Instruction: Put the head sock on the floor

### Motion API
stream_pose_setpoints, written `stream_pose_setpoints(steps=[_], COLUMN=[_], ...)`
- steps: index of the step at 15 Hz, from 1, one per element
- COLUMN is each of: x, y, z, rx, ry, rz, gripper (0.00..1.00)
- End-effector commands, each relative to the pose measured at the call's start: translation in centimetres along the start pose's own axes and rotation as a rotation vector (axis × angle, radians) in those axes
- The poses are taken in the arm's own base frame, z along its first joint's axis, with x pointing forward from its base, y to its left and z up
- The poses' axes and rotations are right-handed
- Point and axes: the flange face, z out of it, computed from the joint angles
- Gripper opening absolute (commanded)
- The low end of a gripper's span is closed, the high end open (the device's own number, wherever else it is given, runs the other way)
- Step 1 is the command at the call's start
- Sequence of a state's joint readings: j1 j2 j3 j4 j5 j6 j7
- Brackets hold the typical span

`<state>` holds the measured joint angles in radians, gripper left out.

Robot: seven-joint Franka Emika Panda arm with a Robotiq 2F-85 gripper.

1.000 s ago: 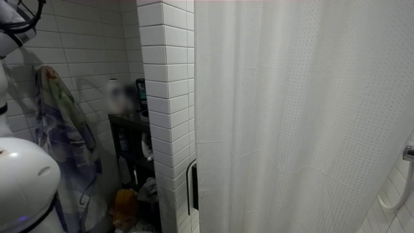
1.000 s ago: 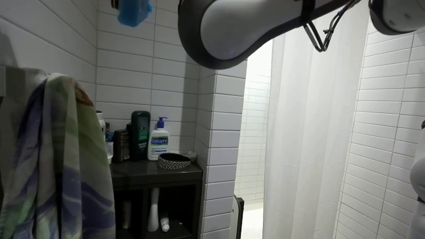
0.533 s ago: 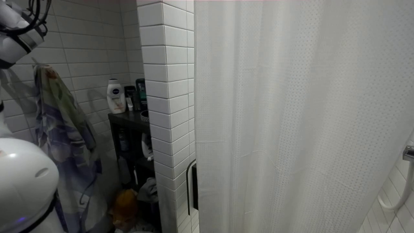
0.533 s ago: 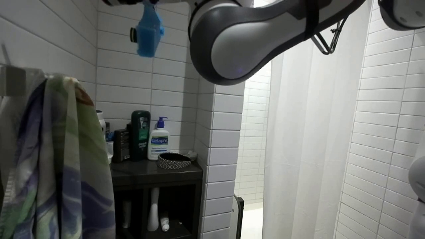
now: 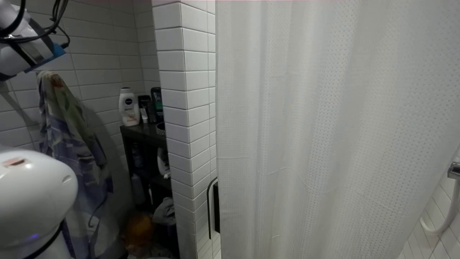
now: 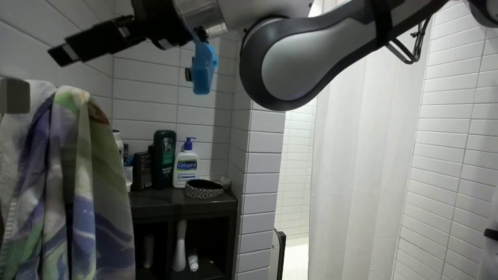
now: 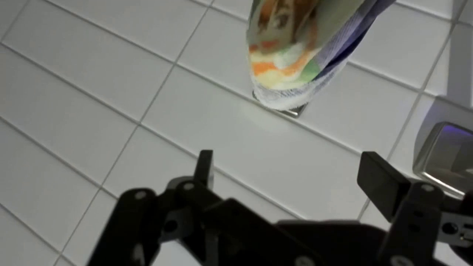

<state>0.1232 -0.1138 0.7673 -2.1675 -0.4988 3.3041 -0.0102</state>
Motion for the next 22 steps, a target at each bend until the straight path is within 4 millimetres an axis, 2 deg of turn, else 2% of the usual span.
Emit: stream_pose_setpoints(steps=[1, 6, 8, 17, 22], x=[-0.8, -1.8, -2.3, -4.4, -6.2], y=[-0.9, -1.8, -1.6, 2.9, 3.3], z=[-1.6, -3.2, -4.3, -10.8, -14.1], rx=[-0.018, 0.006, 0.027, 0.063, 0.074], ry=[-0.080, -0.196, -0.251, -0.440, -0.537], rz=[-0.028, -0.078, -0.098, -0.149, -0.116], gripper=[1.00, 1.00, 1.00, 1.00, 1.00])
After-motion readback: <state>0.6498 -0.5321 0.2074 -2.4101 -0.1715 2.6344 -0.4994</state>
